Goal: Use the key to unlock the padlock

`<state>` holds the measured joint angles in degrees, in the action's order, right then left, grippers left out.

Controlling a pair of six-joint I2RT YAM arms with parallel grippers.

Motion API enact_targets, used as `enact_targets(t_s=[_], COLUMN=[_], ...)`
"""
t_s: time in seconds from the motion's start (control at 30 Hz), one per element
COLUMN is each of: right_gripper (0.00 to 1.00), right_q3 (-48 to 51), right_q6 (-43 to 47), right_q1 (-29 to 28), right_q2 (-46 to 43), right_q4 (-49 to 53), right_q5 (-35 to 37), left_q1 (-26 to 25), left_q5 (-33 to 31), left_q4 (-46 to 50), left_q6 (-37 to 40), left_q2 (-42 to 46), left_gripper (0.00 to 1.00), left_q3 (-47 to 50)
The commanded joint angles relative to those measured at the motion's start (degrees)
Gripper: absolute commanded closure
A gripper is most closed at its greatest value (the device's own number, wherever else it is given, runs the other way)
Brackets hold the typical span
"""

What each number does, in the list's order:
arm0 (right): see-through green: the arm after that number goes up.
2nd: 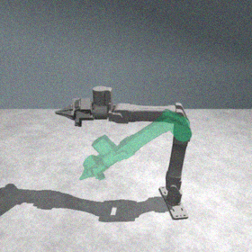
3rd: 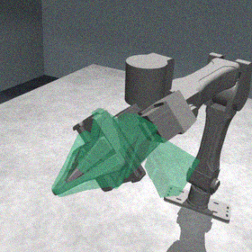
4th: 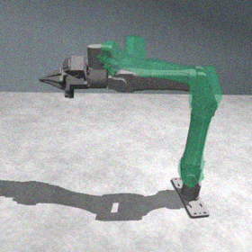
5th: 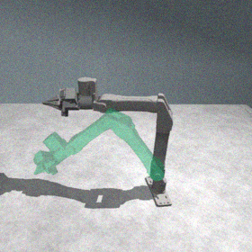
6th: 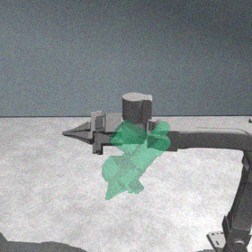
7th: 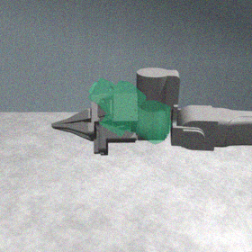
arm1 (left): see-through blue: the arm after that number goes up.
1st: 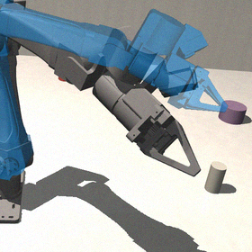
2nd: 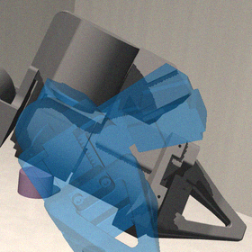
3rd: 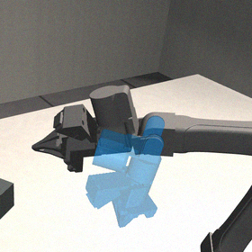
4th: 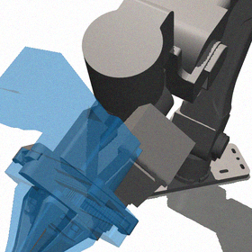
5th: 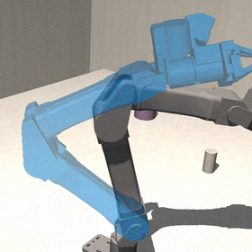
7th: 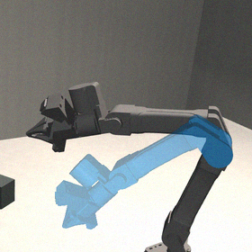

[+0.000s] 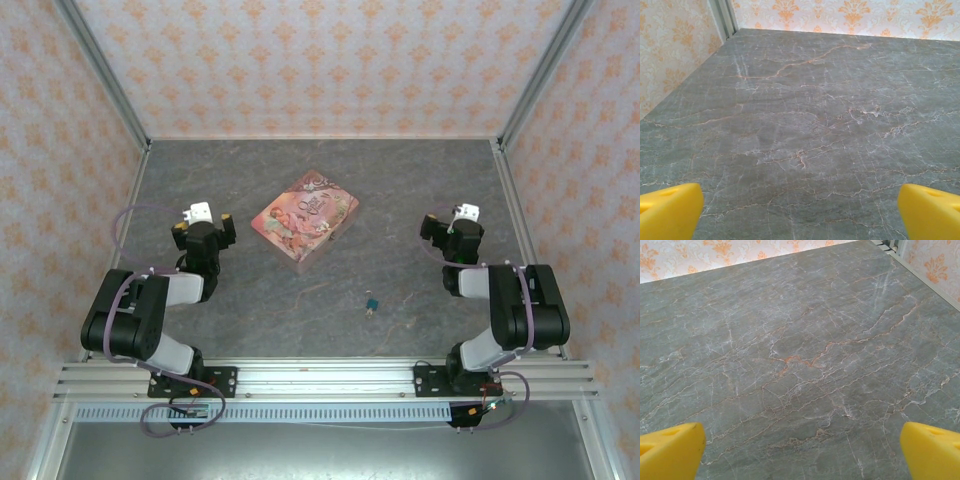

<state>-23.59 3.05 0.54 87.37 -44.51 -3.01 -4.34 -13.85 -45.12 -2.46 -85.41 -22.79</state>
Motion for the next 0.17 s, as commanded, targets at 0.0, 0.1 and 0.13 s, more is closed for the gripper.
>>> enact_targets(t_s=[0.0,0.1,0.13], right_gripper=[0.01,0.01,0.01], right_q3=[-0.48,-0.42,-0.40], right_q6=[-0.50,-0.50,-0.45], right_q1=[-0.41,-0.35,-0.36], right_q2=[-0.20,-0.19,-0.26], right_q4=[0.30,0.18,0.18], right_q5=[0.06,0.02,0.06], left_q1=[0.48,0.52,0.53], left_q5=[0.08,0.10,0.07], left_q4=[0.91,0.91,0.86], left_q6=[1.19,1.16,1.22], left_q2=[-0.20,-0.20,-0.18], left_gripper=[0.00,0.00,0.00], left_q3=[-0.70,-0.68,-0.69])
